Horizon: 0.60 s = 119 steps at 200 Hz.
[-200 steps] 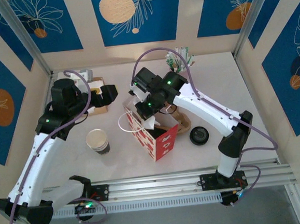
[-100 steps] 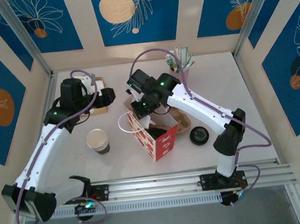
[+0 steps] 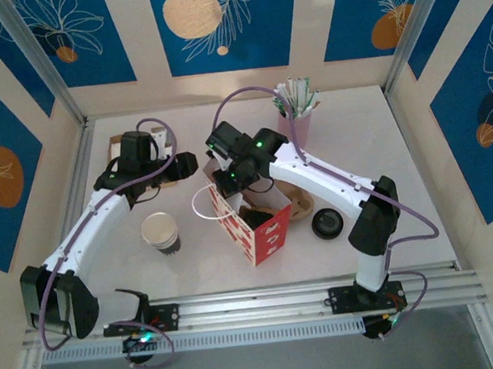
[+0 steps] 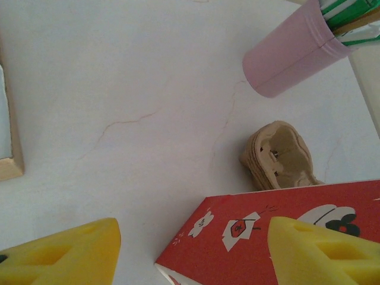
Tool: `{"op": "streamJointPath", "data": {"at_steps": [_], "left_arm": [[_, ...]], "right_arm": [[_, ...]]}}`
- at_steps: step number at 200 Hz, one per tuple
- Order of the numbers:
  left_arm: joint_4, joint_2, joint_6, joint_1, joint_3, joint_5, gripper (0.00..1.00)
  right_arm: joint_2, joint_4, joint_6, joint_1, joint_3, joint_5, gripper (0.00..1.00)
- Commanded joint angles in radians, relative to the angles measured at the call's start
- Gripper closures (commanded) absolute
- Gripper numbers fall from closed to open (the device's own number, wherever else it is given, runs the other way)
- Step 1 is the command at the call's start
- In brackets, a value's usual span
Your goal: Pack the takeout coffee
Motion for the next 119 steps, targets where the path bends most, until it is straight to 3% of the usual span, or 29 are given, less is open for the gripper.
{"op": "streamJointPath", "data": {"at_steps": [1,79,119], "left_arm": [[0.048,0.016,-0.008,0.007,-0.013,0.048,0.34],[0.059,0.02,-0.008,-0.001,-0.024,0.072,0.35],[0.05,0.009,-0.009,-0.002,-0.016,0.073,0.35]], "right_arm": [[0.009,0.049,0.026,-0.004,-0.037,0.017,1.0],[-0.002,0.135,0.045,-0.006,-0.143,0.029,1.0],[-0.032,0.124,0.057,-0.006,-0.166,0.042,0.93]]}}
